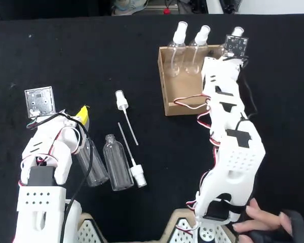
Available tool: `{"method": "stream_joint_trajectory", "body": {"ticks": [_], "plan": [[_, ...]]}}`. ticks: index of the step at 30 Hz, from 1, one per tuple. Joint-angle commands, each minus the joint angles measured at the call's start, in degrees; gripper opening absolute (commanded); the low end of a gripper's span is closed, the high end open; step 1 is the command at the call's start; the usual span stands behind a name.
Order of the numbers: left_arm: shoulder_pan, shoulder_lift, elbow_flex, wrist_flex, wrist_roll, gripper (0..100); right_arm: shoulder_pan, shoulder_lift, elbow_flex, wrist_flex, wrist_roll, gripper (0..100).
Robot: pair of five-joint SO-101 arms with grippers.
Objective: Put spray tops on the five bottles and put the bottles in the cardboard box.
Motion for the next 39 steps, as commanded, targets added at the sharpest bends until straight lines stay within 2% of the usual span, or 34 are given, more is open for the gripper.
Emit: {"method": "stream_joint_trajectory", "body": {"ticks": [1,15,39], "plan": [[-0.57,-0.62,-1.1,-0.79,0.44,19,-0.53,-3.3,-1.98,0.62,0.44,37.8],[-0.57,-0.62,-1.19,-0.79,0.44,19,-0.79,-14.9,8.57,0.62,0.44,37.8],[-0.57,-0.62,-1.19,-0.79,0.44,19,-2.2,-13.93,9.71,0.7,0.53,37.8]]}}
